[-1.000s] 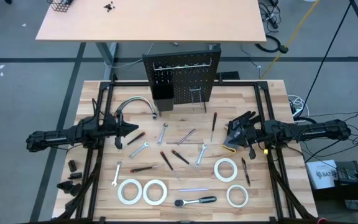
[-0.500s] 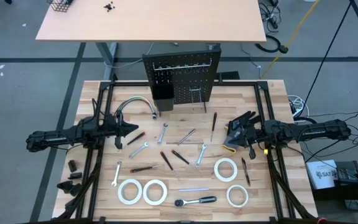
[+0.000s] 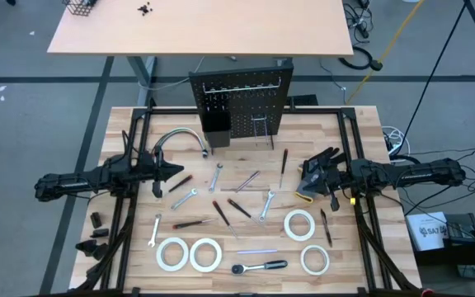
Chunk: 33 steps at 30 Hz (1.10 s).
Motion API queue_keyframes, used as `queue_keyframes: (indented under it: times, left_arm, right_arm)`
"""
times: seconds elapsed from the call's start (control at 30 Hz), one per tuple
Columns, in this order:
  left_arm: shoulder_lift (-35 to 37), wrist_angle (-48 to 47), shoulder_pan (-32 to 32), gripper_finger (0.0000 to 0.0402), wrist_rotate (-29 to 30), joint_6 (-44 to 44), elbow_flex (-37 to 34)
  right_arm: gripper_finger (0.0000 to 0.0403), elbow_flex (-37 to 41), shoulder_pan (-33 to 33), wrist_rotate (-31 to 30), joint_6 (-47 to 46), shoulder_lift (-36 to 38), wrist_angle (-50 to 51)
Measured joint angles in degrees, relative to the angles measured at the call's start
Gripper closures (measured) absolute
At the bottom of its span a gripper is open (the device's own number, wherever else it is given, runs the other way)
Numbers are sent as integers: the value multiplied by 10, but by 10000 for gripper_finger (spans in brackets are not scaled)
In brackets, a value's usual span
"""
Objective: Hang tools onto peg board
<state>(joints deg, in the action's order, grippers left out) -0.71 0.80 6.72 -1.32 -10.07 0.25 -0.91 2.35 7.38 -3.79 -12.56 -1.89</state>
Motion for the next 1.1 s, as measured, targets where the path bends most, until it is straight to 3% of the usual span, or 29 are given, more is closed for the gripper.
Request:
queue_keyframes:
  times: [0.6,0.73,0.93,1.1]
  left_arm:
    - [0,0,0,401,0,0,0]
    - [0,0,0,401,0,0,0]
    - [0,0,0,401,0,3,0]
    - [0,4,0,401,29,144,0]
  right_arm:
    - [399,0,0,0,0,0,0]
    - [399,0,0,-44,-2,0,-2]
    - [399,0,0,-44,0,0,-4]
    - [399,0,0,-47,-11,0,-12]
